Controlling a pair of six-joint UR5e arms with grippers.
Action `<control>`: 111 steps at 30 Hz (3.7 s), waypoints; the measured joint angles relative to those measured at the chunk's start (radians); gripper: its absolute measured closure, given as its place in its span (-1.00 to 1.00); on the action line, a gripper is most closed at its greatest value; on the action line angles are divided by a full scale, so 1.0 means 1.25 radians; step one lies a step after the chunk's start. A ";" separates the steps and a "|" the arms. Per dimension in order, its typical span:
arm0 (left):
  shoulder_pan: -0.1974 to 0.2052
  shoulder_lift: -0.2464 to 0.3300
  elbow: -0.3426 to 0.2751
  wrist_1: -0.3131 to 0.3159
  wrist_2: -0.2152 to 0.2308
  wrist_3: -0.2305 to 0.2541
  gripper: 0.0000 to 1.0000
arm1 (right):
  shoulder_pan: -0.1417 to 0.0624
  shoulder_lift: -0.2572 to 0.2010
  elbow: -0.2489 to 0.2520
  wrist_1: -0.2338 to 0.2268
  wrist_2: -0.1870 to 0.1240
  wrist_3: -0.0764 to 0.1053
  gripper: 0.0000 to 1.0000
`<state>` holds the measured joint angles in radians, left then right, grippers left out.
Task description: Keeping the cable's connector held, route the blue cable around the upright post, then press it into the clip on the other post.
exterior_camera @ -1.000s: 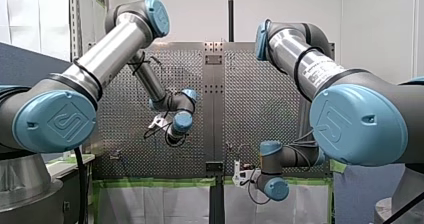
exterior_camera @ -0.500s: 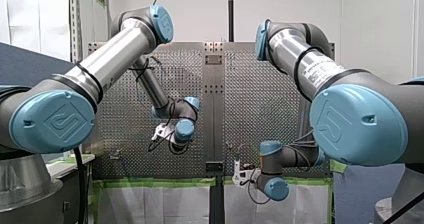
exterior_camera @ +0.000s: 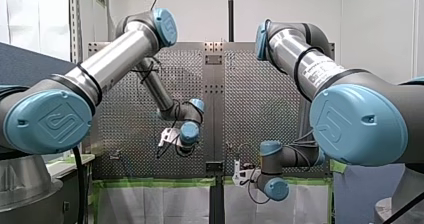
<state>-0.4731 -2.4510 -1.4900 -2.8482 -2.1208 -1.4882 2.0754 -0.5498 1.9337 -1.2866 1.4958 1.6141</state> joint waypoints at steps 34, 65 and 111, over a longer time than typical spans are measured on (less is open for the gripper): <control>-0.019 -0.116 0.116 -0.025 0.079 -0.082 -1.00 | -0.003 0.000 0.000 -0.014 -0.025 -0.002 1.00; -0.047 -0.134 0.116 -0.013 0.337 -0.214 -1.00 | -0.008 0.000 0.000 0.001 -0.036 -0.011 1.00; -0.070 -0.134 0.116 0.037 0.350 -0.377 0.50 | -0.009 0.000 -0.005 0.033 -0.020 -0.016 1.00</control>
<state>-0.5603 -2.6190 -1.3444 -2.8014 -1.6830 -1.9593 2.0638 -0.5495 1.9269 -1.2459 1.4712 1.5945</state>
